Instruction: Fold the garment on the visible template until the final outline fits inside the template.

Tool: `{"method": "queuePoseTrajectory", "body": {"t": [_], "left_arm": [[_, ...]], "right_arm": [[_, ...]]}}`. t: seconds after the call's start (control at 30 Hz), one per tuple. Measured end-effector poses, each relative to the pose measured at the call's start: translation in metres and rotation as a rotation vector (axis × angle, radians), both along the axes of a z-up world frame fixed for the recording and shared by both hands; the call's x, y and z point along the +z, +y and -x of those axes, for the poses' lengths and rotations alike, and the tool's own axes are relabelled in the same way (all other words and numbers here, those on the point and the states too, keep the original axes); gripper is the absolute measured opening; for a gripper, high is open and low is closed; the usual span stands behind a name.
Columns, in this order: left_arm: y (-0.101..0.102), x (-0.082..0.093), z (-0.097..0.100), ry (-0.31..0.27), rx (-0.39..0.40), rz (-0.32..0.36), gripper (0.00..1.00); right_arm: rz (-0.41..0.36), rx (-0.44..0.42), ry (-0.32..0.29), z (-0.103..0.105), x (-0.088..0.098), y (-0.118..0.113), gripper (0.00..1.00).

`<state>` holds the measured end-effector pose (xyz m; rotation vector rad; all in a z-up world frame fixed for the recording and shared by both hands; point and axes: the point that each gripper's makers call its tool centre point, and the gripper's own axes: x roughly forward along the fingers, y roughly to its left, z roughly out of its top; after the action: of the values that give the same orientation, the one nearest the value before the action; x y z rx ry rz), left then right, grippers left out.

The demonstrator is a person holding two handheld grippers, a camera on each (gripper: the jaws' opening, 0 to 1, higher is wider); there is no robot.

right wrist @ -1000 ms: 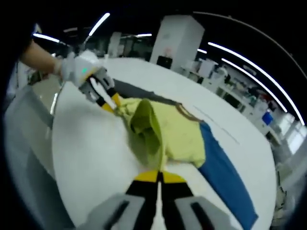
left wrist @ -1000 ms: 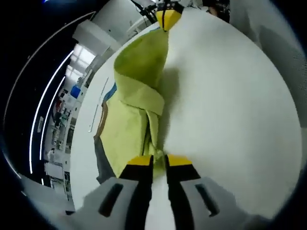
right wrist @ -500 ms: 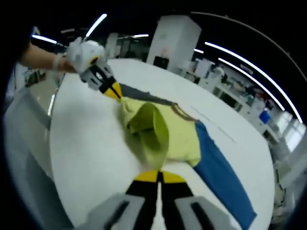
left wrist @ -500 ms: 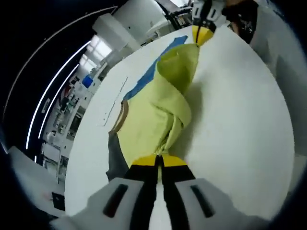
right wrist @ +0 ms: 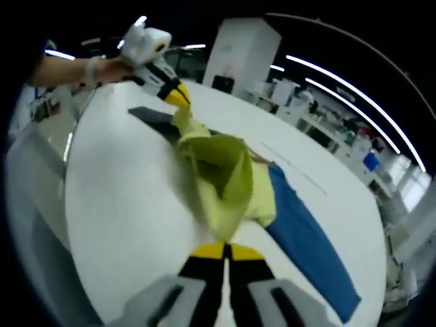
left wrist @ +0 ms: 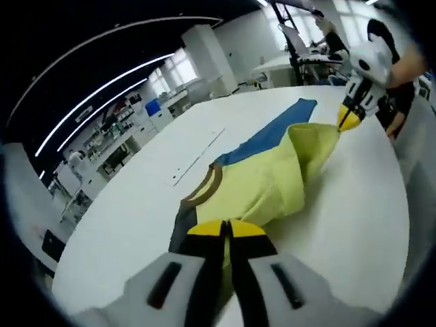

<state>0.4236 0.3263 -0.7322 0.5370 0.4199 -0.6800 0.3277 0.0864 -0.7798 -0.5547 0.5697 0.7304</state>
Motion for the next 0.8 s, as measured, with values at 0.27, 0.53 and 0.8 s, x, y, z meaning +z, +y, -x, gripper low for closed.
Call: {"method": "queuePoseTrajectory", "body": {"t": [0.27, 0.53, 0.8], "left_arm": [[0.004, -0.001, -0.032, 0.046, 0.125, 0.148, 0.00], [-0.001, -0.022, -0.060, 0.070, 0.172, 0.161, 0.00], [-0.006, -0.052, -0.070, 0.124, 0.206, 0.140, 0.00]], "right_arm": [[0.000, -0.012, -0.006, -0.004, 0.001, -0.004, 0.00], [0.006, -0.008, -0.017, -0.010, 0.002, -0.002, 0.00], [0.014, 0.003, -0.004, -0.008, -0.005, 0.000, 0.00]]}}
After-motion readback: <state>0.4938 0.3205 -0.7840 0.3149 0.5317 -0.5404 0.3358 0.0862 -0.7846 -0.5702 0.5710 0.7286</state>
